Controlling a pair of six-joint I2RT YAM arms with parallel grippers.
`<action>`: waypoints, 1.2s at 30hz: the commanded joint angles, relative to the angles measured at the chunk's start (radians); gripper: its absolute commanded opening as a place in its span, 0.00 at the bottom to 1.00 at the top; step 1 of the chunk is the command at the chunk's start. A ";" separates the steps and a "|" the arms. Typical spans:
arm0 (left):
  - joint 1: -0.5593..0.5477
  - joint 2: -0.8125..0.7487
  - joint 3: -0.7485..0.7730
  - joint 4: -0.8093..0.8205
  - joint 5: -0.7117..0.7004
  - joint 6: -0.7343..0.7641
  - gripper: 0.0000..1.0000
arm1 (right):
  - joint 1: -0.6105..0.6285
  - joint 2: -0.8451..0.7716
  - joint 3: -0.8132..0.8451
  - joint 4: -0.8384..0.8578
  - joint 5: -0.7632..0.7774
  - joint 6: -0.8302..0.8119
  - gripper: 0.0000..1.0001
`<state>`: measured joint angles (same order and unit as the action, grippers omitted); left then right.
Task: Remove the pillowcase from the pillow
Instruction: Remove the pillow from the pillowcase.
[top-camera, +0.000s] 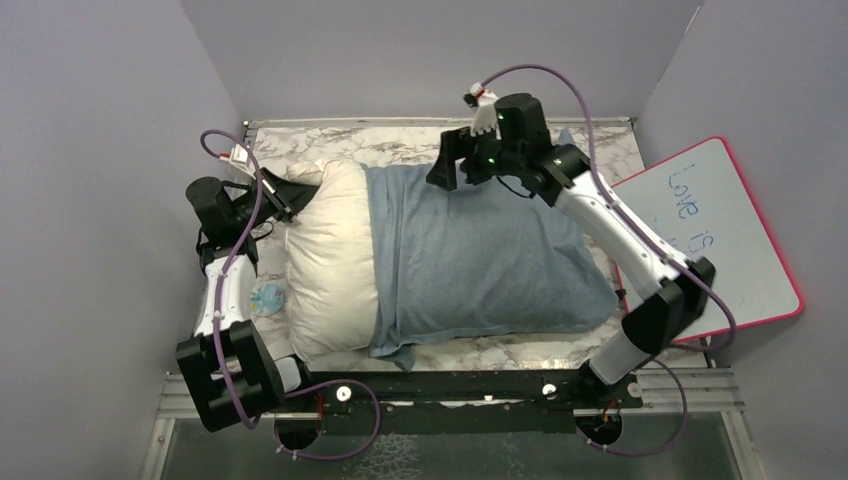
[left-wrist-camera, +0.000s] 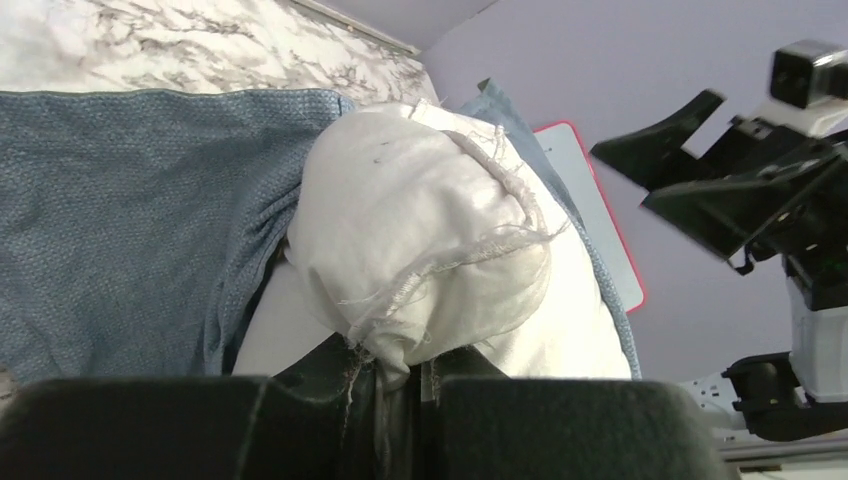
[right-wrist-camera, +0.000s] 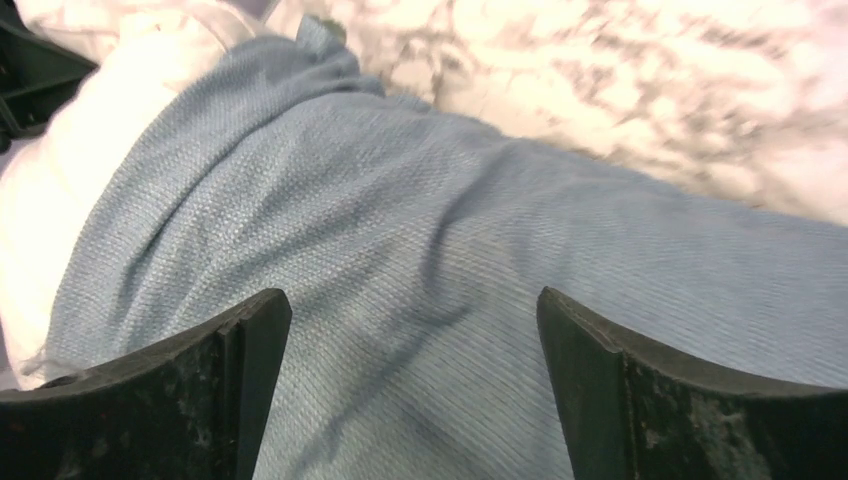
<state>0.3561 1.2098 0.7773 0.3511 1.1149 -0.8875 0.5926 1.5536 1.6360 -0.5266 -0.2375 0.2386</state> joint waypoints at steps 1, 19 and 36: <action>0.006 -0.068 0.086 0.092 0.113 0.076 0.00 | -0.005 -0.074 0.018 0.133 0.242 -0.057 1.00; -0.017 -0.212 0.054 0.090 0.108 0.152 0.00 | -0.120 0.195 0.185 -0.166 -0.566 -0.137 0.61; -0.016 -0.283 0.083 -0.245 -0.097 0.353 0.00 | -0.122 0.017 0.096 -0.161 0.338 -0.068 0.00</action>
<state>0.3290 0.9668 0.7906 0.2928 1.1244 -0.7136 0.5068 1.6169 1.7447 -0.6861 -0.3248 0.1780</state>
